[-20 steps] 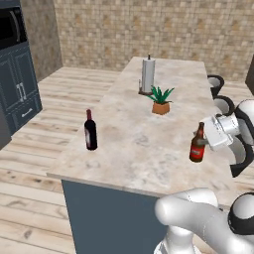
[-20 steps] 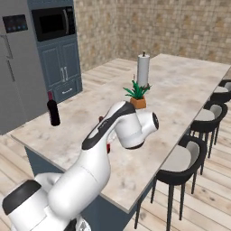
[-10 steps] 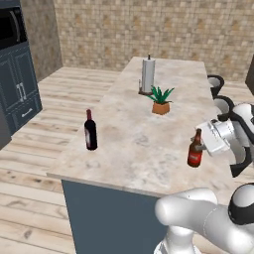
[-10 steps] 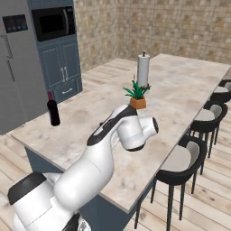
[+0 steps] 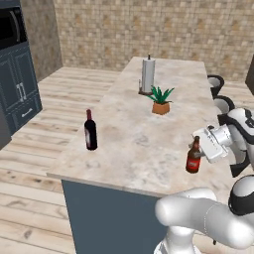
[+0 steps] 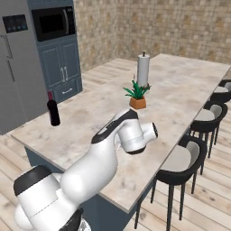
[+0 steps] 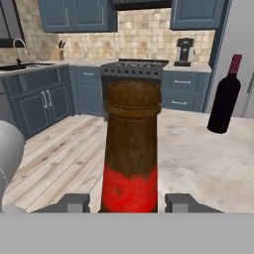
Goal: Move the drinks to the dining counter.
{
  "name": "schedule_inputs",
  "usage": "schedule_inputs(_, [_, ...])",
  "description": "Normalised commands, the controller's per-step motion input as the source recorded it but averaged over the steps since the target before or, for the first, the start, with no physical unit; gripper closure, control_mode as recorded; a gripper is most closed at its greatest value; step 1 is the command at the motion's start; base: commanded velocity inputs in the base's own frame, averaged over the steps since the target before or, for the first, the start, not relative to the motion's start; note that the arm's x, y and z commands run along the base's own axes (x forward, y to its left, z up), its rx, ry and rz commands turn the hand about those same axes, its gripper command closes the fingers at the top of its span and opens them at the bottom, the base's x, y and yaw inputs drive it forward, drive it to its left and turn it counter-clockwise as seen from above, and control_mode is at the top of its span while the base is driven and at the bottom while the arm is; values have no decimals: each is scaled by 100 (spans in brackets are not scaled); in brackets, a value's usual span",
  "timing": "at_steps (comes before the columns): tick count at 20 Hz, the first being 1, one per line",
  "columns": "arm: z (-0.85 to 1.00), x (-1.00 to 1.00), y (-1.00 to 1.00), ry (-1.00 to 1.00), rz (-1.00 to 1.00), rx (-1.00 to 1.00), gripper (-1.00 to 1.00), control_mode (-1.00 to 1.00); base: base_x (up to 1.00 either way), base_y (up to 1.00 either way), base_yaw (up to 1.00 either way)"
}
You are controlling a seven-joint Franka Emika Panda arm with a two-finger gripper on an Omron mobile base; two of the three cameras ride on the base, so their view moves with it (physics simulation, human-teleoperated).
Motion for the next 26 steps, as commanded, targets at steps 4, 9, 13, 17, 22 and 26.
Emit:
schedule_inputs(4, [-25, 0, 0, 0, 6, 0, 100, -100, 0, 0, 0])
schedule_inputs(9, [-22, 1, 0, 0, 6, 0, 100, -100, 0, 0, 0])
schedule_inputs(13, [-22, 0, 0, 0, 7, 1, 100, -100, 0, 0, 0])
schedule_inputs(17, [-23, 0, 0, 0, 7, 2, 100, -100, 0, 0, 0])
schedule_inputs(22, [-19, 0, 0, 0, 8, 3, 100, -100, 0, 0, 0])
schedule_inputs(26, [-12, 4, -3, 0, 7, 5, 100, -100, 0, 0, 0])
